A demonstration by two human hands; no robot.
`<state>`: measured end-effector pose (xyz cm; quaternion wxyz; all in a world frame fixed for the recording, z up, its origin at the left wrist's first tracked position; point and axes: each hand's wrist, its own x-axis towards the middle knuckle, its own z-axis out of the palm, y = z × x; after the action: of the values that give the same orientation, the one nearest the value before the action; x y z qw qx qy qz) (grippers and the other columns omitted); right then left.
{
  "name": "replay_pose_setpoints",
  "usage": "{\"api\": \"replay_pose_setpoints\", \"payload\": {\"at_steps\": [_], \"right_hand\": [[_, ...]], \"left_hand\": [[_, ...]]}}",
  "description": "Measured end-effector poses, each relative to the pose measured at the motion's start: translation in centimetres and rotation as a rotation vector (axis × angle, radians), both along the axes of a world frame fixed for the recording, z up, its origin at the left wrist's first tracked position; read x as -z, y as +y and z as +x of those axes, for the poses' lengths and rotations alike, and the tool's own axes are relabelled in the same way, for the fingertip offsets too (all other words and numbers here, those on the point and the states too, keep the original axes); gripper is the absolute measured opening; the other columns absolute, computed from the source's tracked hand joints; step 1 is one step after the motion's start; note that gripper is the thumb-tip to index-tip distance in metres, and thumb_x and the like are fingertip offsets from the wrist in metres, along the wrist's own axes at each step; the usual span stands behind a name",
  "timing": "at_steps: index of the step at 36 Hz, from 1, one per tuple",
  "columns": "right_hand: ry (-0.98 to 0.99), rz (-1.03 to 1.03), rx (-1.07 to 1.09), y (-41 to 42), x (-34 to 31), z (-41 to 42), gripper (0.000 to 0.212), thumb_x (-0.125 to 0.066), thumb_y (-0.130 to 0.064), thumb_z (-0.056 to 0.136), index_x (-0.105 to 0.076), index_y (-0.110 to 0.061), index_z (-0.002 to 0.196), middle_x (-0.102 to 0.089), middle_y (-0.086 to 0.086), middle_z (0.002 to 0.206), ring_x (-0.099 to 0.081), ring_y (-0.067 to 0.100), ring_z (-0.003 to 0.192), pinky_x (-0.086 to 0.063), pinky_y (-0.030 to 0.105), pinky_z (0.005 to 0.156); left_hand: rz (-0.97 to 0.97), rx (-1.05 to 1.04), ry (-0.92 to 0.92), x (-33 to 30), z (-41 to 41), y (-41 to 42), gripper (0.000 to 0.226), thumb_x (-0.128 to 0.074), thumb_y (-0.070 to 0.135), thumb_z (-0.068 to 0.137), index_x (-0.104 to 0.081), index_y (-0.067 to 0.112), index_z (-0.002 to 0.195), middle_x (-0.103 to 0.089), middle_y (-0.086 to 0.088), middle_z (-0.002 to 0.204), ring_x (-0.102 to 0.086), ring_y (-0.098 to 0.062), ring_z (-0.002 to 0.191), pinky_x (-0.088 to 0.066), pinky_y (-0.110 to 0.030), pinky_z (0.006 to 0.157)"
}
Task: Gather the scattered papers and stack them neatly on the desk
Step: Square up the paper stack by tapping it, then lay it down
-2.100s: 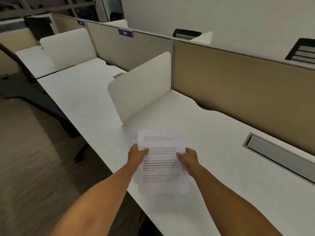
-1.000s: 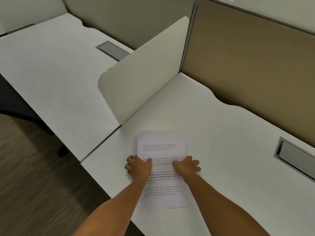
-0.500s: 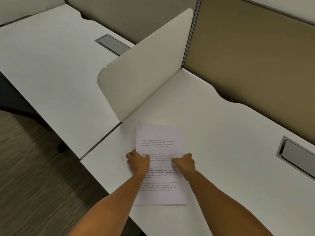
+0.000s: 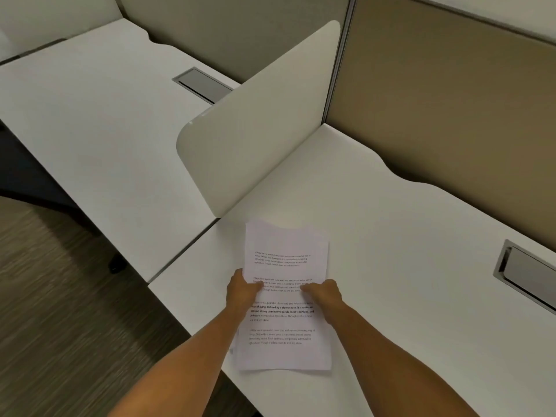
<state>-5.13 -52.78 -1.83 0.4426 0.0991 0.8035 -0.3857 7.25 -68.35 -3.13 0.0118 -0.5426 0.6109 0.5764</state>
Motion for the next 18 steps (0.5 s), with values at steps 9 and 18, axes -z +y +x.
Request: {"api": "replay_pose_setpoints", "payload": {"at_steps": [9,18], "right_hand": [[-0.013,0.109,0.027,0.6,-0.6,0.3,0.079,-0.075,-0.042,0.079,-0.043,-0.008,0.143,-0.04,0.017,0.145,-0.042,0.036,0.132,-0.041,0.048,0.11],[-0.071,-0.117,0.15,1.0,-1.0,0.4,0.073,-0.076,-0.019,0.083,-0.031,-0.005,0.139,-0.052,0.011,0.132,-0.054,0.028,0.119,-0.047,0.038,0.097]], "left_hand": [[0.137,0.042,0.139,-1.2,0.6,-0.1,0.039,-0.069,0.006,0.087,-0.059,0.011,0.124,-0.069,-0.006,0.117,-0.068,-0.022,0.099,-0.055,-0.029,0.076],[0.141,0.173,0.201,-2.7,0.0,0.4,0.03,-0.067,0.012,0.089,-0.062,0.022,0.116,-0.074,0.0,0.108,-0.073,-0.017,0.09,-0.058,-0.025,0.063]]}}
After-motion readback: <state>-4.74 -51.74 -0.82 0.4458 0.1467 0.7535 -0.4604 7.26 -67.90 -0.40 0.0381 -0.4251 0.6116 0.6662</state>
